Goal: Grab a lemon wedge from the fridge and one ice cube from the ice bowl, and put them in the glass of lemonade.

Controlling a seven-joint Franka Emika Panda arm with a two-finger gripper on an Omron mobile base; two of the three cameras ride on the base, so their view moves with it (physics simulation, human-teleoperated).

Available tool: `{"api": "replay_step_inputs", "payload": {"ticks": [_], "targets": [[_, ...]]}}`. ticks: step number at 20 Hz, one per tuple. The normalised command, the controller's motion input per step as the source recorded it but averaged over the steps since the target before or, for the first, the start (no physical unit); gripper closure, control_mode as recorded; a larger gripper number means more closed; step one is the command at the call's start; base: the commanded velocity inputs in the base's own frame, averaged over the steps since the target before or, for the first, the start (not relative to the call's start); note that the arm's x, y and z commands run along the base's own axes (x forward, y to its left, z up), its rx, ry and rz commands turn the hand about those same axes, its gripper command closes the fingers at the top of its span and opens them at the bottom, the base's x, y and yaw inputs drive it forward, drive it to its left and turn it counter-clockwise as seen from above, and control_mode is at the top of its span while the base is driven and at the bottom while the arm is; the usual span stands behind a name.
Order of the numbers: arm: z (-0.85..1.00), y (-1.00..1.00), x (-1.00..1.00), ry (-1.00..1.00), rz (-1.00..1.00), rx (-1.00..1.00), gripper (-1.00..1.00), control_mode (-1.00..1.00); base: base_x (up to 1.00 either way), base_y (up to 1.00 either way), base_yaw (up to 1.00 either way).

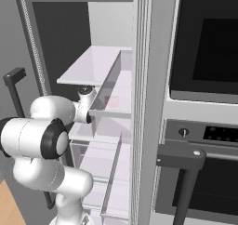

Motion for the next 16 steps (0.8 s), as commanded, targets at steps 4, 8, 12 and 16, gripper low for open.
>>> {"api": "replay_step_inputs", "payload": {"ticks": [4,8,12,16], "targets": [[0.00,0.00,-0.23,-0.02,0.00,0.00,-1.00,-1.00,0.00,0.00,0.00],[0.00,0.00,-0.50,-0.01,0.00,0.00,-1.00,-1.00,0.00,0.00,0.00],[0.00,0.00,-0.16,-0.04,-0.07,0.00,-1.00,-1.00,0.00,0.00,0.00],[0.01,0.02,0.24,-0.02,-0.14,0.00,-1.00,-1.00,0.00,0.00,0.00]]}}
